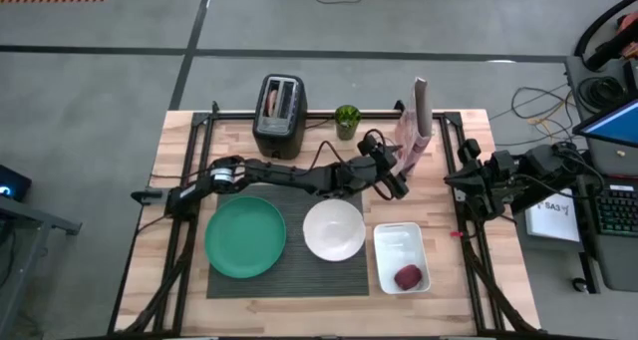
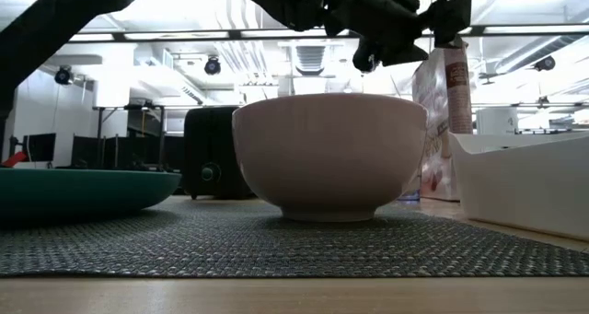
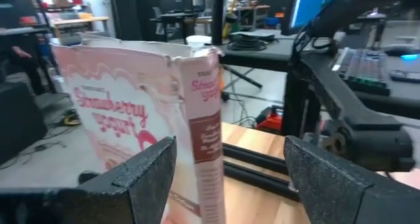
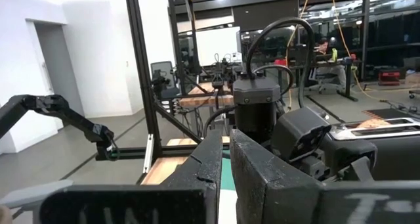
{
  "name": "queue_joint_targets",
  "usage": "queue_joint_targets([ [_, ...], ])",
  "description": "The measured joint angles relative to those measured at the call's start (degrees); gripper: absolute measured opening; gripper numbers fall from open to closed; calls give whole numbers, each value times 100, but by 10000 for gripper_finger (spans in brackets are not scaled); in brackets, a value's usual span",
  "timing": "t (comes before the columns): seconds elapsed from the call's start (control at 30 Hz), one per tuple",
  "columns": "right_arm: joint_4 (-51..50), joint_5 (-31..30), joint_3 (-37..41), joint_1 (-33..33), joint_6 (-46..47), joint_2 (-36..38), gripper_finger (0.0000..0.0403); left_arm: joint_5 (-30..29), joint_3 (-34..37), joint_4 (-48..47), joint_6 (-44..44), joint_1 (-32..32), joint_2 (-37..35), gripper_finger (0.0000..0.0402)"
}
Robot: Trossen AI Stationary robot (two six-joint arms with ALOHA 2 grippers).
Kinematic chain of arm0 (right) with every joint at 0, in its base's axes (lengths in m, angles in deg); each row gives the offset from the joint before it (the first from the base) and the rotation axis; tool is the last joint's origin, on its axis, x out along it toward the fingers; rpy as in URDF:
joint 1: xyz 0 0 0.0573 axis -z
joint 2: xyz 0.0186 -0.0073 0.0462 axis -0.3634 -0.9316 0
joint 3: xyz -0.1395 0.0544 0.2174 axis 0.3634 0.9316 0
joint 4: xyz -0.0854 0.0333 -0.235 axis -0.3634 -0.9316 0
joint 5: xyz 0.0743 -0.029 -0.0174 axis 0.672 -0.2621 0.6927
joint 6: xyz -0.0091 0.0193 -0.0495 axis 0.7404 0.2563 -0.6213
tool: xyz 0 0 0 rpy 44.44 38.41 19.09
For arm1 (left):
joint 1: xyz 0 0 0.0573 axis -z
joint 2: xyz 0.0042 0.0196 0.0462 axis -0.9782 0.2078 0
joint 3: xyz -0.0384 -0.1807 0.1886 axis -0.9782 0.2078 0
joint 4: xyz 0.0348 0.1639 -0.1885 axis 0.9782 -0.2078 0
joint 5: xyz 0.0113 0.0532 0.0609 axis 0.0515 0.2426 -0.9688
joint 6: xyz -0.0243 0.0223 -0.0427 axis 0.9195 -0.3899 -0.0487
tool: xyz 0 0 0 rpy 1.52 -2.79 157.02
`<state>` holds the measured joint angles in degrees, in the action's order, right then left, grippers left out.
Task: Arrange a breakfast setting
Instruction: Pour the cereal into the white bowl
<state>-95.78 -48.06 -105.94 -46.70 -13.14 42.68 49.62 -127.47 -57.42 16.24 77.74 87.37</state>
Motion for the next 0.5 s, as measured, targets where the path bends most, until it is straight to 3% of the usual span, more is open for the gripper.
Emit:
queue_joint_targets([
  [0.5,50,-2,0,2,-50,-11,22,-433,-2,636,-2,-21,372,260],
])
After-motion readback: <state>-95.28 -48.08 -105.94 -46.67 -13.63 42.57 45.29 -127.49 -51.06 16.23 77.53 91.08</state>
